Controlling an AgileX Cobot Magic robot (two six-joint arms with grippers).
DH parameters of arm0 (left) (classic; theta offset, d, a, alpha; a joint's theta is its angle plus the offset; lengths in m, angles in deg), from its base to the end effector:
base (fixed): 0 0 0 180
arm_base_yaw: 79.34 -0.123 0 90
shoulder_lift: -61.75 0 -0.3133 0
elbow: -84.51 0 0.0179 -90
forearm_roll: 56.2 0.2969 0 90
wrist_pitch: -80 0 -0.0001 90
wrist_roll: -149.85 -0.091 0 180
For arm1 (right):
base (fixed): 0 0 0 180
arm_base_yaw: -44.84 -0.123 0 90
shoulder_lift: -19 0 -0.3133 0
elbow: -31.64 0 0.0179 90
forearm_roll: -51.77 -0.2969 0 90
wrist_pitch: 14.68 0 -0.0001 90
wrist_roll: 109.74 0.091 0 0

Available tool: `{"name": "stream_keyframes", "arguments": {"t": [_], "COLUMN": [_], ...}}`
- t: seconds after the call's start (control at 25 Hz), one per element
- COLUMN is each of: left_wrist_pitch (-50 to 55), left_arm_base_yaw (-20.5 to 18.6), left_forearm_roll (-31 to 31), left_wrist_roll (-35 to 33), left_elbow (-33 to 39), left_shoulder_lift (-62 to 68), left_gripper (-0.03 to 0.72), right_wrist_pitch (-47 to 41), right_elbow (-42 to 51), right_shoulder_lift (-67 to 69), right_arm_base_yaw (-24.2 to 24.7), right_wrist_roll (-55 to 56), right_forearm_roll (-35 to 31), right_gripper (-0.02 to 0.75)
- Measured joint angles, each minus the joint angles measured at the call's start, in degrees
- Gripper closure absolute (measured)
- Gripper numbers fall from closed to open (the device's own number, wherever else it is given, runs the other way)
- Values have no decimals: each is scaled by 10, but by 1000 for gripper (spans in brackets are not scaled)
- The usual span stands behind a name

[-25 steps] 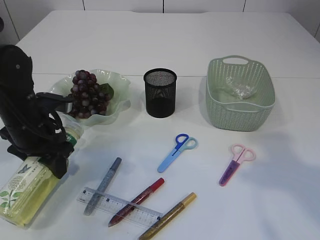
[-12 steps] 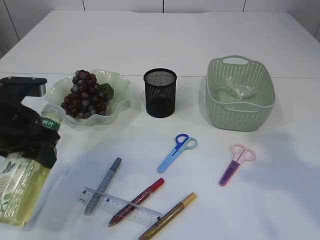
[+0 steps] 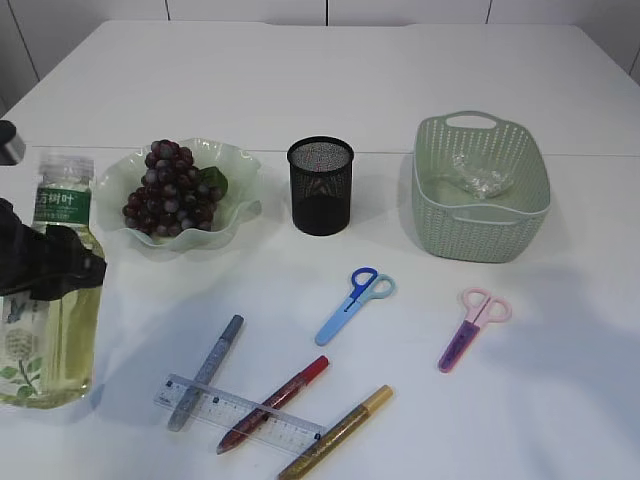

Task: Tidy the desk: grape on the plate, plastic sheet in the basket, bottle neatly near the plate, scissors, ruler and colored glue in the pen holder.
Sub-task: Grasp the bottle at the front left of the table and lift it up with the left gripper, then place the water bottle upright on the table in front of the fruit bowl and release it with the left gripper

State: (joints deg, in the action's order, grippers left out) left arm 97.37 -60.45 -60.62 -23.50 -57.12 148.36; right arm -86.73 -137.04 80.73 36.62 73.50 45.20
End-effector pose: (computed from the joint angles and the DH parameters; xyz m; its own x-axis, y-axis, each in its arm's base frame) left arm 0.2742 -0.0961 0.2082 -0.7987 0.0741 -0.5971 0.1898 0.9728 -0.1332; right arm 0.1789 0.0359 0.4285 -0.8259 -0.0270 -0.5631 -0.1286 0.9816 0.1415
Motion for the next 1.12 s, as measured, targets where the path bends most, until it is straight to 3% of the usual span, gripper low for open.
{"name": "stream_keyframes", "arguments": {"t": [0.28, 0.52, 1.12], "left_wrist_pitch": [-195, -315, -428], "left_arm_base_yaw": [0, 0, 0], "left_forearm_roll": [0, 34, 57], "left_wrist_roll": [1, 2, 3], "left_elbow": [63, 81, 83], "left_shoulder_lift": [-9, -9, -9], "left_gripper": [241, 241, 241], "right_wrist_pitch": [0, -1, -1], "right_elbow": [0, 0, 0], "right_shoulder_lift": [-21, -36, -44], "right_arm_base_yaw": [0, 0, 0], "right_wrist_roll": [-4, -6, -8], "right_forearm_roll": [1, 4, 6], "right_gripper": [307, 307, 307]}}
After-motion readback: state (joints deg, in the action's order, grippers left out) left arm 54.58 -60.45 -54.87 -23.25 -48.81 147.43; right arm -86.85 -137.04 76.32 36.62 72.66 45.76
